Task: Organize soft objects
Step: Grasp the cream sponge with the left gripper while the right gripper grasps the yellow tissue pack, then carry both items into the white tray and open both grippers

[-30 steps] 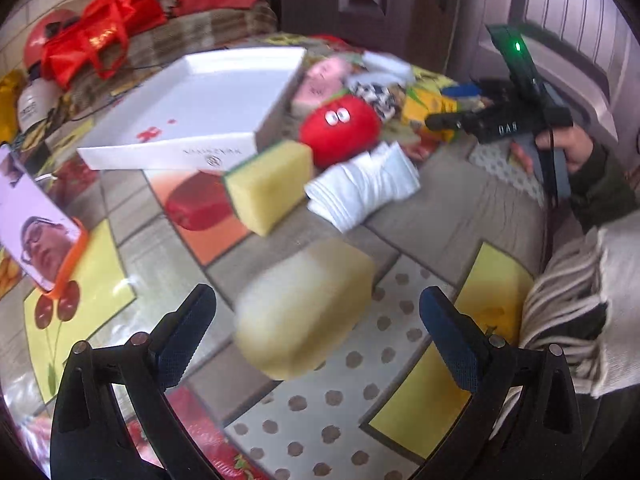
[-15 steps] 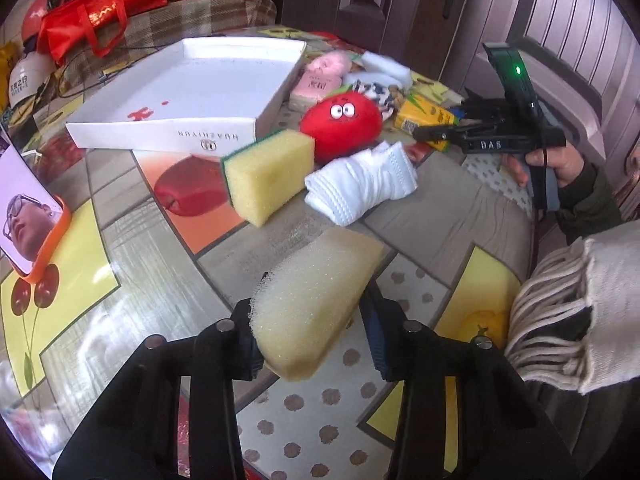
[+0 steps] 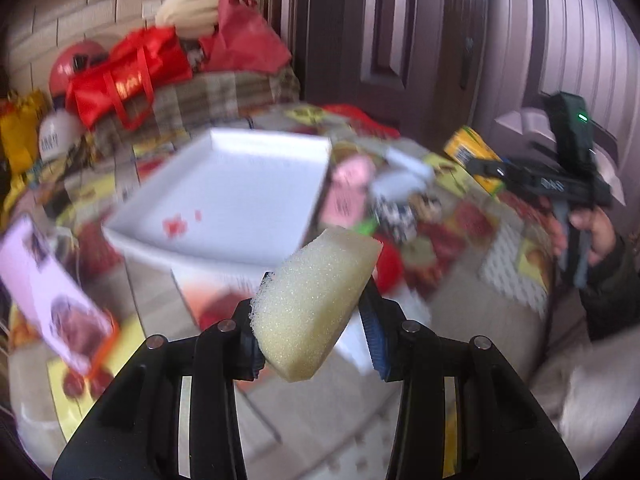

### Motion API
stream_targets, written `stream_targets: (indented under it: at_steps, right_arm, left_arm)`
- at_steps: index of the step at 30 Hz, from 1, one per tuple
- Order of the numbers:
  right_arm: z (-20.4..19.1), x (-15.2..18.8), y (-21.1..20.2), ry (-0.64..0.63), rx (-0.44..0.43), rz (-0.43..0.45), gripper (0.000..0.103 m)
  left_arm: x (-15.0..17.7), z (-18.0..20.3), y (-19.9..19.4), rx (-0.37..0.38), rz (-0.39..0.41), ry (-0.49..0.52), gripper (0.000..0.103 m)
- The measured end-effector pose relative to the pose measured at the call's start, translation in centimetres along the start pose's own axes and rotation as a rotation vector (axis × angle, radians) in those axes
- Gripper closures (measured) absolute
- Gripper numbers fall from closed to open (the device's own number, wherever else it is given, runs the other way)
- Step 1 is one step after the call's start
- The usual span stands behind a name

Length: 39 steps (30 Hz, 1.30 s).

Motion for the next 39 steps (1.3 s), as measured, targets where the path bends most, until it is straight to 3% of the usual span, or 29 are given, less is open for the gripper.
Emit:
stream_targets:
  at_steps: [5,11,17,26,31,39]
  right_arm:
    - [0.5,-1.7,-1.0,0.048,0.012,0.057,0.056]
    - [0.6,-3.8,-2.2,0.086,-0.005,0.126,0.056]
    - [-0.5,-6.9,-3.1,0.112,-0.069,0.213,0.056]
    - [-2.6,-10.3,-4.2,0.096,-0.063,0.355,0.056]
    - [-3.2,-10.9,-1.1,0.115,-0.083,0.296,0.056]
    - [-5.1,-9.2,8.4,0.140,-0.131,0.088,0.056]
  left_arm:
    - [-4.5,1.3,1.8,0.010,0.105,0.004,0.063]
    - [-7.8,1.9,2.8,0.037,0.175,-0.011,0.063]
    - [-11.4,1.0,2.9,-0.019,0.261,-0.013,0.063]
    - [-11.5,-5.3,2.8,-0.115,0.340,-0.147,0.063]
    - [-10.1,-7.9,4.6,-0.149,0.289,-0.176,0.063]
    - [-6.5,-11.2,9.6,-0.143,0.157,-0.308,0.063]
Point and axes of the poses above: each gripper's, at about its wrist camera, not at the fingertips, and y roughly the way its jaws point, z to its right, x to its underside, the point moved 3 cm from there along y, roughly the way its jaws point, and after that the axes turned 6 degrees about z, right-handed, at the moved point
